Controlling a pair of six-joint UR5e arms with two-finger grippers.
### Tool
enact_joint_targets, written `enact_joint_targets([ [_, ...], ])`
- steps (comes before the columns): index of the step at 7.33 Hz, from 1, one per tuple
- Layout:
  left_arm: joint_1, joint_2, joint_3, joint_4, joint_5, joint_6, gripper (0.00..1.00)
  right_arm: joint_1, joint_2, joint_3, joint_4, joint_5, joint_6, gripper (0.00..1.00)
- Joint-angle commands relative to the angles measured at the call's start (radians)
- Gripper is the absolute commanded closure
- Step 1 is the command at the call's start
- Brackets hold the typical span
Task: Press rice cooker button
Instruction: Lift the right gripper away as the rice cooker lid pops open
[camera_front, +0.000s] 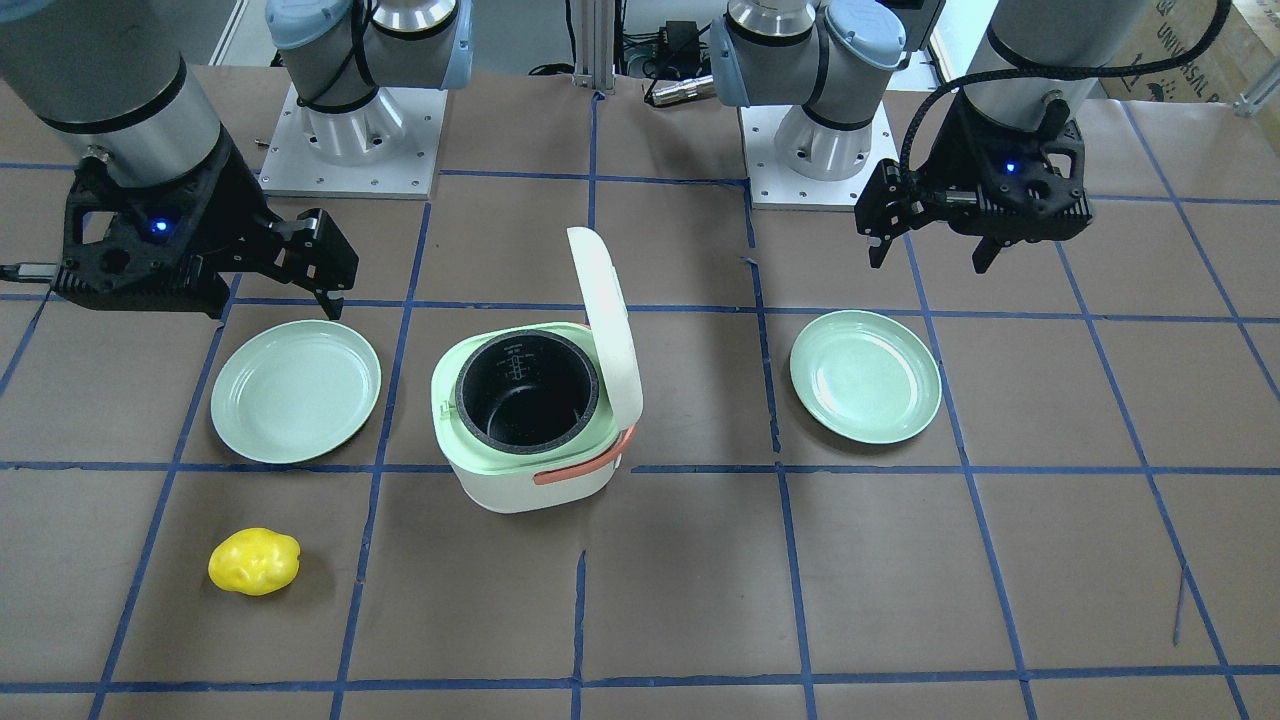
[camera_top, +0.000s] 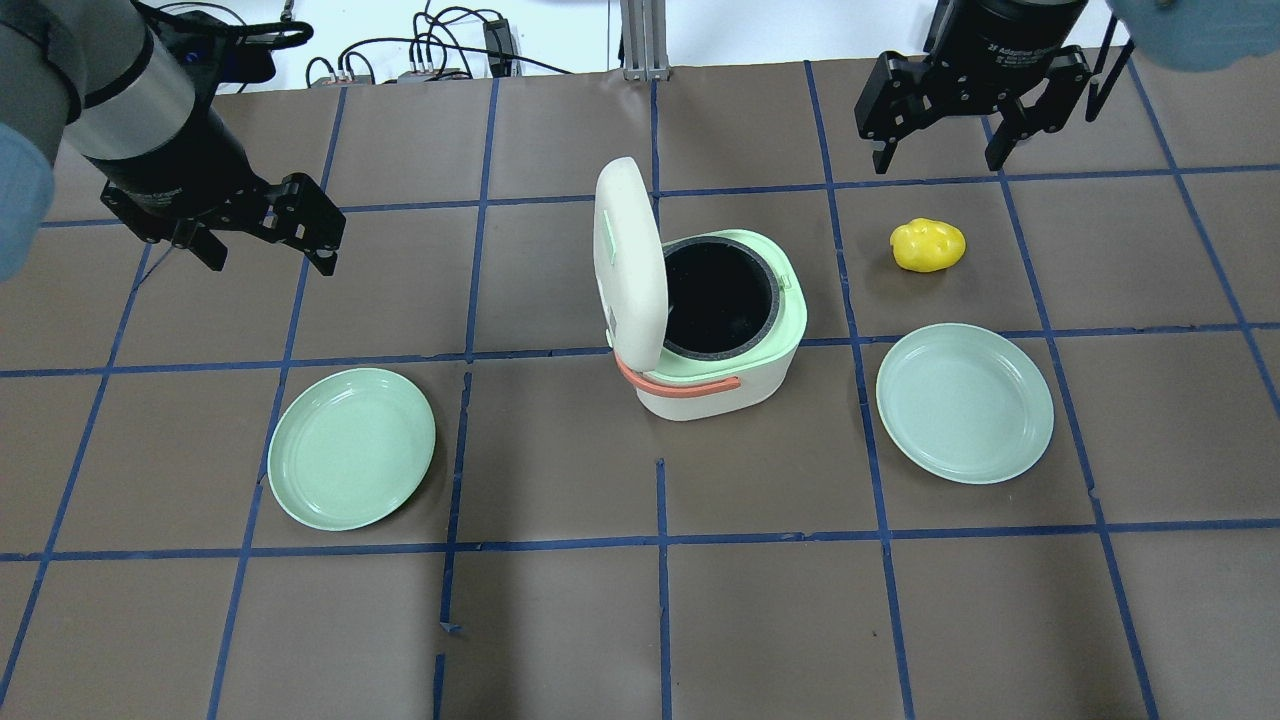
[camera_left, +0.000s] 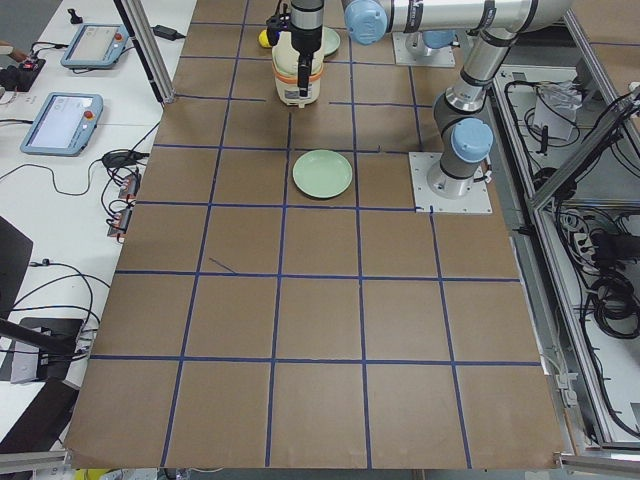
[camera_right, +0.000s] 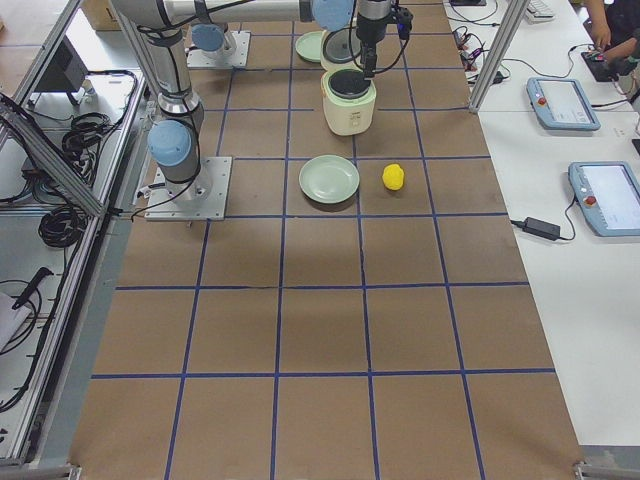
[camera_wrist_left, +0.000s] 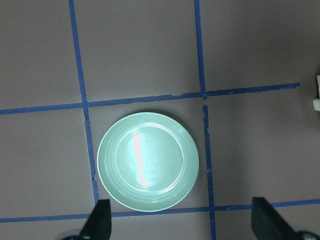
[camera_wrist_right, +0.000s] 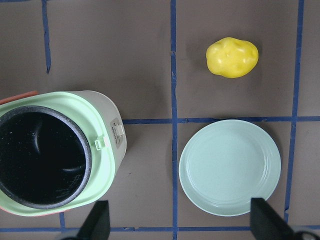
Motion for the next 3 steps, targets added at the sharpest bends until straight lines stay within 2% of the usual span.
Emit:
enact_joint_targets([
  [1, 0.000, 0.000, 0.000, 0.000, 0.000, 0.000, 0.00, 0.001, -0.004, 0.016, -0.009, 0.008, 0.006, 0.00],
  [3, 0.000, 0.000, 0.000, 0.000, 0.000, 0.000, 0.00, 0.002, -0.004, 0.016, -0.009, 0.013, 0.006, 0.00],
])
